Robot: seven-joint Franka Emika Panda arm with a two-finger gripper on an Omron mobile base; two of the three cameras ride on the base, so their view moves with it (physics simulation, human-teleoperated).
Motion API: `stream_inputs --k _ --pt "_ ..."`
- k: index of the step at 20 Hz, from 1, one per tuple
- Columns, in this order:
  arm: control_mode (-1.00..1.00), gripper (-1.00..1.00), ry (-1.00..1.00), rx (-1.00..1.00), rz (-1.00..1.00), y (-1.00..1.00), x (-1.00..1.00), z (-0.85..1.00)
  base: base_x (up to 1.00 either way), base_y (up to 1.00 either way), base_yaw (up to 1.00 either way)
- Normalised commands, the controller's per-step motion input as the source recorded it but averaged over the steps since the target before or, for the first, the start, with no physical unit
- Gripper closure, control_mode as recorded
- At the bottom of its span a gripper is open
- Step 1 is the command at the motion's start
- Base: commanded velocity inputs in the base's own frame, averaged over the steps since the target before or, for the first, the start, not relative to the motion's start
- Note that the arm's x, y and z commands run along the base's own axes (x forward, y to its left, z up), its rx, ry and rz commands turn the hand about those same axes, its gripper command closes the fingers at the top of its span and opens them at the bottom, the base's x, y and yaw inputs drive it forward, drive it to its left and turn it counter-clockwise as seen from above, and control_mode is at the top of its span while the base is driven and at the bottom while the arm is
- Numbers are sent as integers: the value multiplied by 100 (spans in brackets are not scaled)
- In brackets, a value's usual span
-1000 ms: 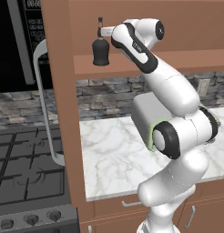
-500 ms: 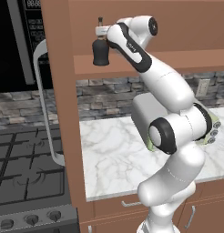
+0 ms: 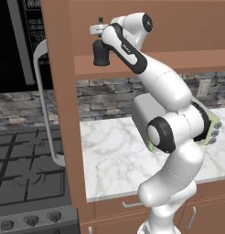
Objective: Get the candle and the liquor from the cabinet and move them to the dining counter.
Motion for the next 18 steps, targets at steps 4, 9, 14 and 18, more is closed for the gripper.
stream_inputs --k 4,9,14,18 --pt "-100 -100 4 0 0 6 6 0 0 0 0" --pt "-100 -100 1 0 0 1 1 0 0 0 0" --pt "-100 -100 0 0 0 0 0 0 0 0 0" --pt "-100 -100 0 0 0 0 0 0 0 0 0"
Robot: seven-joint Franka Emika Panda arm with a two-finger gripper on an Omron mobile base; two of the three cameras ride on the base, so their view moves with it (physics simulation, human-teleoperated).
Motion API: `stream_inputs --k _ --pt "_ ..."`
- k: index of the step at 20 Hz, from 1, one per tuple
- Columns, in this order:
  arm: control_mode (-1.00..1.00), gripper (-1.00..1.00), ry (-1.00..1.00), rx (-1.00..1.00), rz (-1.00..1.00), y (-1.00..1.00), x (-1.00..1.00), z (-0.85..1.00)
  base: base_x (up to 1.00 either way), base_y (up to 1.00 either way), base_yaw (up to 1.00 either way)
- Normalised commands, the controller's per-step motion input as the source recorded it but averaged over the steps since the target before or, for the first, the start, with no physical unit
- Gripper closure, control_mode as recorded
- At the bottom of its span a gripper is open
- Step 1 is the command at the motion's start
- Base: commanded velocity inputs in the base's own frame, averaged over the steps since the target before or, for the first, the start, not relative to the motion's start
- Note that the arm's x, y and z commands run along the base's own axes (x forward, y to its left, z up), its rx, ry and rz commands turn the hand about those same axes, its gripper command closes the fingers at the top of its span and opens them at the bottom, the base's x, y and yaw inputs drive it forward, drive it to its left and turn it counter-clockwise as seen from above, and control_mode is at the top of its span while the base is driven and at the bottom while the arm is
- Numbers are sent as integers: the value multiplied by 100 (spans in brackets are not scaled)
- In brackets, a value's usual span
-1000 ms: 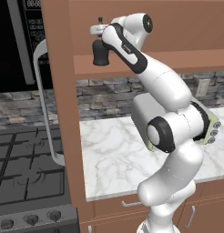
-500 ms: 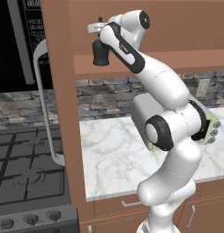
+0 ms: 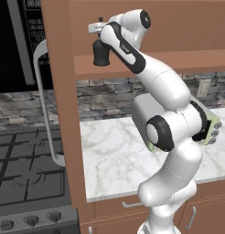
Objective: Get the candle and the liquor from the cabinet and move them to the dining counter.
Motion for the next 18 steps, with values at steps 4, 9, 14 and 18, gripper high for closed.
stream_inputs --k 4,9,14,18 --pt "-100 -100 0 0 0 0 0 0 0 0 0" --pt "-100 100 0 0 0 0 0 0 0 0 0" --pt "-100 100 0 0 0 0 0 0 0 0 0" --pt "-100 100 0 0 0 0 0 0 0 0 0"
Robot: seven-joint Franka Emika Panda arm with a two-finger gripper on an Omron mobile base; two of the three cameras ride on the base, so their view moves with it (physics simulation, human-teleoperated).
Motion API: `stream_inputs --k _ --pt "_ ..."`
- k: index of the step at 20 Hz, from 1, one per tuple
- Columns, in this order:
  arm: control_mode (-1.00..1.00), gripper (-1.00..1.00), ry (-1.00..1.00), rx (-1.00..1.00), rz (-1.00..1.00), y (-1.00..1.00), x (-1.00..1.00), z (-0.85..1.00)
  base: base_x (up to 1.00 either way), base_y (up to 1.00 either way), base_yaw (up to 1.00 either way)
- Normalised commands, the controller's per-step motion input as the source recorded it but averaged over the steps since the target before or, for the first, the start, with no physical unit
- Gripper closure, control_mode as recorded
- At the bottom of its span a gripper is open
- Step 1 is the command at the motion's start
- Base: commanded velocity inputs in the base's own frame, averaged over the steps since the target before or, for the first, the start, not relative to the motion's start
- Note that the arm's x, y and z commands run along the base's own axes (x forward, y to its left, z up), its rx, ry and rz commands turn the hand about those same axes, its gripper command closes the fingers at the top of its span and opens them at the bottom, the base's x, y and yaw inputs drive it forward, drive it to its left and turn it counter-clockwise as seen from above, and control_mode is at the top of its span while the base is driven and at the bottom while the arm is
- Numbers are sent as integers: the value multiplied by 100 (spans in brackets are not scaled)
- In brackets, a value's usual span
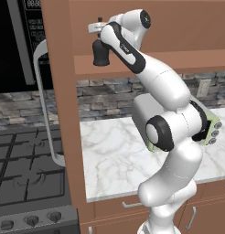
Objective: Get the candle and the liquor from the cabinet and move them to the dining counter.
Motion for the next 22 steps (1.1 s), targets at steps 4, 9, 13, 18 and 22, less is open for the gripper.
stream_inputs --k 4,9,13,18,22 --pt "-100 100 0 0 0 0 0 0 0 0 0" --pt "-100 100 0 0 0 0 0 0 0 0 0" --pt "-100 100 0 0 0 -12 0 0 0 0 0" --pt "-100 100 0 6 0 -33 -11 -6 0 0 0" --pt "-100 100 -2 12 0 -47 -17 -25 0 0 0"
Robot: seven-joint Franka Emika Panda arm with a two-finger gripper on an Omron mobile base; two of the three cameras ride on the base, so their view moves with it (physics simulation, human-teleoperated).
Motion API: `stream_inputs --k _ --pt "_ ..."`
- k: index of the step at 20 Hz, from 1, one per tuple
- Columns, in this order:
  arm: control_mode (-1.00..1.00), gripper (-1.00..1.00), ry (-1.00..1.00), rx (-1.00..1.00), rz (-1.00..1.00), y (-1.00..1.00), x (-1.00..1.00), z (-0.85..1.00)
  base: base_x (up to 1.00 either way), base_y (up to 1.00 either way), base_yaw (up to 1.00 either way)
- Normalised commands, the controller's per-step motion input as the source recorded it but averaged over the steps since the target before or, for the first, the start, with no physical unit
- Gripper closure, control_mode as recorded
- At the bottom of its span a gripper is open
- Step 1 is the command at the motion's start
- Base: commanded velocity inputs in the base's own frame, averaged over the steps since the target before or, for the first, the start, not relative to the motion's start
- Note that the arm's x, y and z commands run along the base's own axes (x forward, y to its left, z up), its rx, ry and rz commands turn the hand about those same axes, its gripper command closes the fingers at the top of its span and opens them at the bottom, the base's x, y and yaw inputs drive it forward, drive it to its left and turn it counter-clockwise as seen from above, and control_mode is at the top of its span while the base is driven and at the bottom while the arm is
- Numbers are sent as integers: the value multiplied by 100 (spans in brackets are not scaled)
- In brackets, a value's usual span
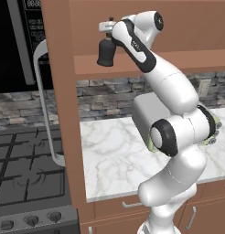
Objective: Get the candle and the liquor from the cabinet and move them to the dining counter.
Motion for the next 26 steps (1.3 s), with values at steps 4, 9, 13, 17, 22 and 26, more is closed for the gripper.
stream_inputs --k 4,9,13,17,22,26 --pt "-100 100 -5 14 0 -48 -29 -30 0 0 0" --pt "-100 100 -3 2 0 -43 -74 -3 0 0 0" --pt "-100 100 0 -3 0 -30 -96 0 0 0 0" --pt "-100 100 1 -11 0 -13 -89 0 0 0 0" --pt "-100 100 1 -8 0 -19 -88 1 0 0 0" --pt "-100 100 2 -5 0 -43 -90 0 0 0 0"
